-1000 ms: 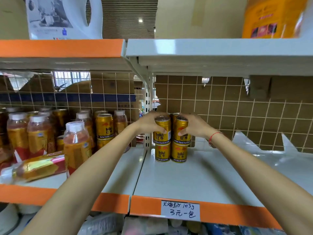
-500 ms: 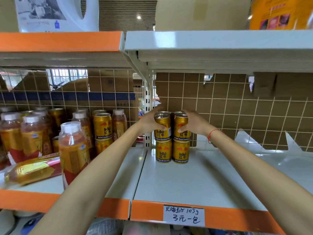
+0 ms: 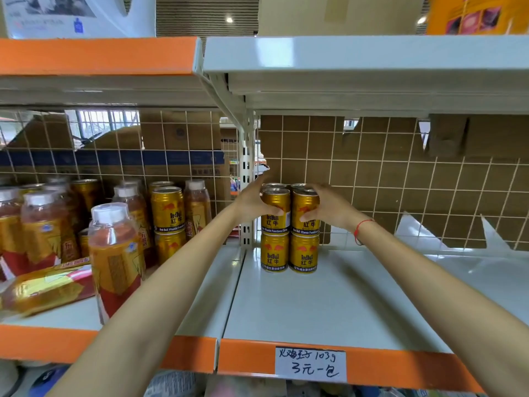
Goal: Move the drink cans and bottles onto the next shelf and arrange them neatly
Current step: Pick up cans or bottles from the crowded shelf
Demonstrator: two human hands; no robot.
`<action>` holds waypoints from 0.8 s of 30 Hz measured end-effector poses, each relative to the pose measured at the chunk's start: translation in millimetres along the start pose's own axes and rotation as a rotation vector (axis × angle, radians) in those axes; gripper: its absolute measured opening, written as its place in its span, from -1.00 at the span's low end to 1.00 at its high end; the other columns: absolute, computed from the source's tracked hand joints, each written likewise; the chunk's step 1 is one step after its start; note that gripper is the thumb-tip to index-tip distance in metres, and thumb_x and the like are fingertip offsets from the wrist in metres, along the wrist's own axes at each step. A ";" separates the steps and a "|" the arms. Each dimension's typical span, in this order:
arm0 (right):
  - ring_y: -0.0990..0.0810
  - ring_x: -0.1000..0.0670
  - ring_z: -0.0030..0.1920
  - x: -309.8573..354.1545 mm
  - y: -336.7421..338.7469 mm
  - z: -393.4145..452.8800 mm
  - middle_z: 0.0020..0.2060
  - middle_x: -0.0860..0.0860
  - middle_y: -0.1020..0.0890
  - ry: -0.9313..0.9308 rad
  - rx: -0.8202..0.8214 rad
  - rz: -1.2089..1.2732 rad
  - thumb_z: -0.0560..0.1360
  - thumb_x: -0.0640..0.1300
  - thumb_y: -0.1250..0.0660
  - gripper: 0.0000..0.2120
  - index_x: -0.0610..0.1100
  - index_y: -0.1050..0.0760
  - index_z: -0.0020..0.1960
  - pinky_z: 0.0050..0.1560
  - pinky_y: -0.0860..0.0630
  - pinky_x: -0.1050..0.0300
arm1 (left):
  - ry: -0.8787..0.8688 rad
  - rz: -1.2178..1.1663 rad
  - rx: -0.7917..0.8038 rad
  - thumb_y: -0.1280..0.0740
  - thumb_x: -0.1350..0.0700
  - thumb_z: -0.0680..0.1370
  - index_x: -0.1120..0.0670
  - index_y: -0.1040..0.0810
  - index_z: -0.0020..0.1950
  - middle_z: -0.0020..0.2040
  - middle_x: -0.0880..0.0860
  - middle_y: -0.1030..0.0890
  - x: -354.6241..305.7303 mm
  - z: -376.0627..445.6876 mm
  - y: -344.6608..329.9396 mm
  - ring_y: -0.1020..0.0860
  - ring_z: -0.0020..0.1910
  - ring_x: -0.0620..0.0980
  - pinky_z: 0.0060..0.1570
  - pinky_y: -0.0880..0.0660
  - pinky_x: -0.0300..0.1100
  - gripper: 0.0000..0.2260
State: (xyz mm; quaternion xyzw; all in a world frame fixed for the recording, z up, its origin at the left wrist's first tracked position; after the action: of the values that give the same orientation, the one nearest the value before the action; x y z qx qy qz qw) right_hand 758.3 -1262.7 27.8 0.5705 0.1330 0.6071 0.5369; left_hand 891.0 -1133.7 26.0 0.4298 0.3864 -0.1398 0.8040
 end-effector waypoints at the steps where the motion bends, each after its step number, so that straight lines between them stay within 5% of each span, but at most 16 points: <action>1: -0.51 -0.07 0.21 -2.4 -0.6 -1.6 0.25 -0.06 -0.50 -0.004 -0.016 0.033 0.34 -0.17 -0.53 -0.27 -0.08 -0.26 0.41 0.12 -0.50 0.06 | 0.006 -0.019 -0.008 -0.52 0.16 0.39 0.00 -0.07 0.54 0.41 0.07 -0.35 2.2 -1.1 -0.9 -0.37 0.36 0.08 0.16 -0.39 -0.11 -0.14; 7: -0.47 -0.09 0.25 -17.9 -17.7 -19.8 0.23 -0.06 -0.47 -0.073 -0.095 0.304 0.32 -0.30 -0.53 -0.22 -0.15 -0.16 0.39 0.25 -0.44 -0.05 | 0.079 -0.075 -0.047 -0.54 0.13 0.37 0.08 -0.14 0.49 0.33 0.06 -0.42 30.1 -15.6 -20.1 -0.43 0.28 0.04 0.10 -0.43 -0.14 -0.19; 14: -0.48 -0.15 0.27 -32.2 -48.0 -22.4 0.26 -0.13 -0.48 -0.180 -0.174 0.323 0.32 -0.18 -0.55 -0.28 -0.18 -0.21 0.32 0.23 -0.47 -0.10 | 0.107 -0.096 -0.100 -0.53 0.12 0.38 0.08 -0.19 0.46 0.23 0.02 -0.46 42.6 -29.5 -38.2 -0.46 0.14 -0.04 -0.02 -0.47 -0.23 -0.24; 24: -0.47 -0.17 0.28 -30.3 -46.9 -23.6 0.28 -0.14 -0.47 -0.197 -0.202 0.295 0.35 -0.17 -0.52 -0.32 -0.18 -0.23 0.33 0.22 -0.45 -0.09 | 0.131 -0.144 -0.216 -0.53 0.13 0.38 0.11 -0.23 0.44 0.30 0.11 -0.50 39.8 -34.3 -45.8 -0.49 0.26 0.09 0.15 -0.45 -0.06 -0.27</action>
State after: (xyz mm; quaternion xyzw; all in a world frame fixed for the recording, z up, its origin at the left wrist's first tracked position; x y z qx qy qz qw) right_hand 755.2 -1258.2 -32.5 0.5837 -0.0668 0.6307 0.5070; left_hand 874.7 -1129.1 -41.6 0.3201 0.4808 -0.1264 0.8065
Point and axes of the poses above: each hand's wrist, its own z-axis towards the middle knuckle, its own y-axis out of the back of the hand, x = y × z, the point moved 3 cm from there along z, towards the middle knuckle
